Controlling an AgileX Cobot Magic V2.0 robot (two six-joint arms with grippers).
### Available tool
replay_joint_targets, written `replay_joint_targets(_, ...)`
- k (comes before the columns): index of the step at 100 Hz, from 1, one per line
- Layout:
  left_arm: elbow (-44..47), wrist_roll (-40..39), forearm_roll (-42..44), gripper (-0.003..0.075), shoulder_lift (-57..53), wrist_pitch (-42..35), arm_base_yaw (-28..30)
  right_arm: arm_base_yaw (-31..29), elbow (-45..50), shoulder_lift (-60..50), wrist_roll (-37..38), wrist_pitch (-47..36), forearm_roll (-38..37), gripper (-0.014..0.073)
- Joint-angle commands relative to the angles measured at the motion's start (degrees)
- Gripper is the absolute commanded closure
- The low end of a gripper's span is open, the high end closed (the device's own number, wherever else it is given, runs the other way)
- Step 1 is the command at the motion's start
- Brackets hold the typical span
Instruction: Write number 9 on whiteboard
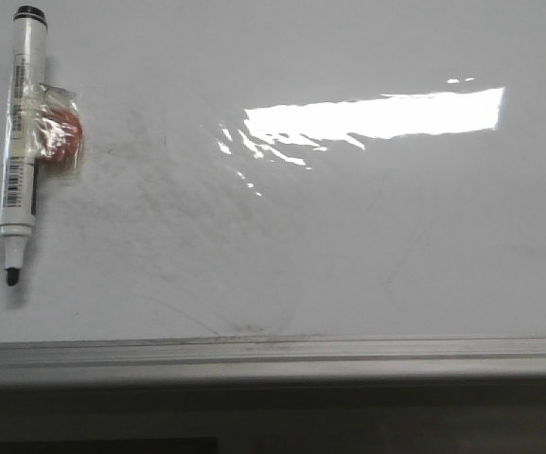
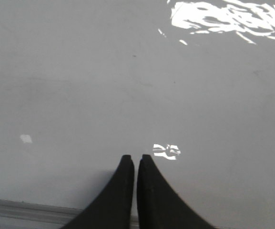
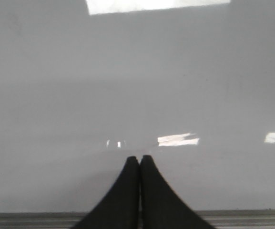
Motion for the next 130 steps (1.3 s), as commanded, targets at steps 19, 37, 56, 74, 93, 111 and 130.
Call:
replay_joint_targets(19,2.21,-0.15,0.53,0.0741,-1.57,-3.44,0.01,-0.40,0.69,-1.33,-0.35,-1.07,-0.25,0.0657)
replay_joint_targets(37,2.21,-0.15,0.53,0.0741,-1.57,-8.78,0.01,-0.40,0.69,-1.33,-0.35,-7.28,-0.14,0.0657)
replay_joint_targets(56,2.21,-0.15,0.53,0.0741,-1.57,-9.45,0.01,-0.40,0.69,-1.33,-0.35,-8.52,-0.14,0.0657)
replay_joint_targets(74,2.21,-0.15,0.53,0.0741,-1.57,-9.87,0.01,-0.40,0.69,-1.33,-0.35,-13.76,0.22,0.0657)
replay_joint_targets(93,2.21,-0.15,0.42,0.0741,-1.57,-15.37,0.01,-0.40,0.69,-1.33,-0.35,-15.81,0.23,0.0657)
replay_joint_targets(111,1.56,-0.37,-1.28,0.0741,-1.57,-17.50,0.01,-0.40,-0.14,-1.25,0.02,-15.69,6.02,0.0657)
replay_joint_targets(130,-3.75,-0.37,-1.98,0.0741,0.07,-13.02,0.01,0.04,-4.32,2.02,0.02,-11.83,8.32,0.0657)
